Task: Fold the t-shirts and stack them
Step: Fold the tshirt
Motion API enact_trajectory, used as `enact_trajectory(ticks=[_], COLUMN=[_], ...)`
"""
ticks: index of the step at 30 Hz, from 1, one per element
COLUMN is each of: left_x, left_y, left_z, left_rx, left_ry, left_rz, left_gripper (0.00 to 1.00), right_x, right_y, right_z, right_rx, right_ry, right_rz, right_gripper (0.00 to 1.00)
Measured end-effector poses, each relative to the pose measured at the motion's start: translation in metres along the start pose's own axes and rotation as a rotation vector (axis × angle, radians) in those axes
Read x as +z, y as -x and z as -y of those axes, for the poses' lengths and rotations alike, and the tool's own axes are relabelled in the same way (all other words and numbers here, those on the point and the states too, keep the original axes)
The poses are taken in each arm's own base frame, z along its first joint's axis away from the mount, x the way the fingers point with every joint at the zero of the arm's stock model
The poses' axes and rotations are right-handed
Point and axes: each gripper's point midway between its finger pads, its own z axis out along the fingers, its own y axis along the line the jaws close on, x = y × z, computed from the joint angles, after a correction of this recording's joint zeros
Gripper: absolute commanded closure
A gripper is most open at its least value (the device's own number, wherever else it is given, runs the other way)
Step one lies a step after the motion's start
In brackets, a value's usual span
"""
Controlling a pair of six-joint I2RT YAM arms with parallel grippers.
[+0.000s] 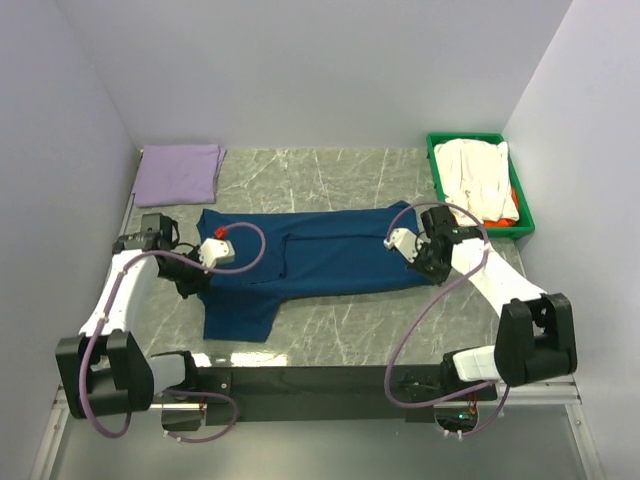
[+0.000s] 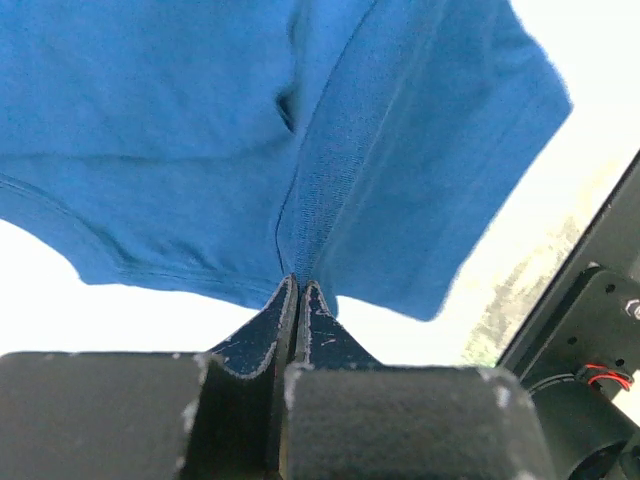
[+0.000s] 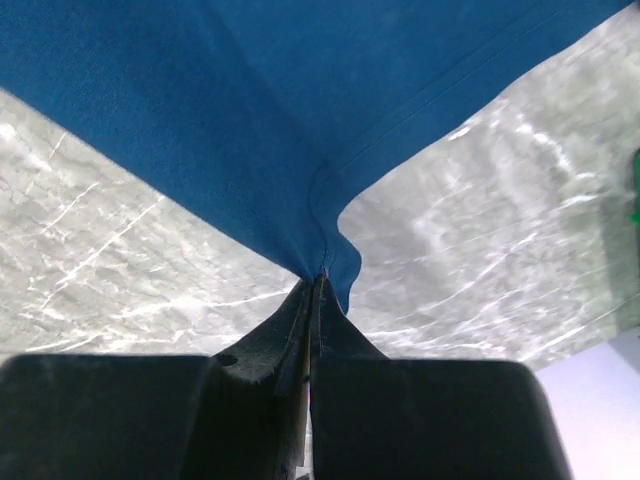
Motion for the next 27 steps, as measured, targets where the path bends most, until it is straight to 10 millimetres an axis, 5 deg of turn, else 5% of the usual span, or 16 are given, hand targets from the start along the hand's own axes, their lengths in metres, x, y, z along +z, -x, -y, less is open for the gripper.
enact_trajectory(ticks=[13,20,25,27], left_x=[-0.002,0.021,0.042,0.051], left_y=[0.043,0.057,0.052,0.047], left_z=[-0.061,-0.116,-0.138,-0.143], left_rx=[-0.115,-0.235,-0.305,-0.331], left_ry=[0.000,0.013,0.010,0.009], left_rz=[0.074,0.097,0.090,0.079], left_gripper=[0.99,0.99,0.99,0.89], right_x=[0.007,0.039,0.065,0.074], right_y=[0.054,0.073,0.084,0.088], right_z=[0.071,0.109,0.127,0.133], right_rx=[0.018,0.032,0.035,0.038], right_ry=[0.018,0.040,0.059,0.059], right_rz=[0.011,-0.016,-0.036,-0.042], right_gripper=[1.00,1.00,1.00,1.00])
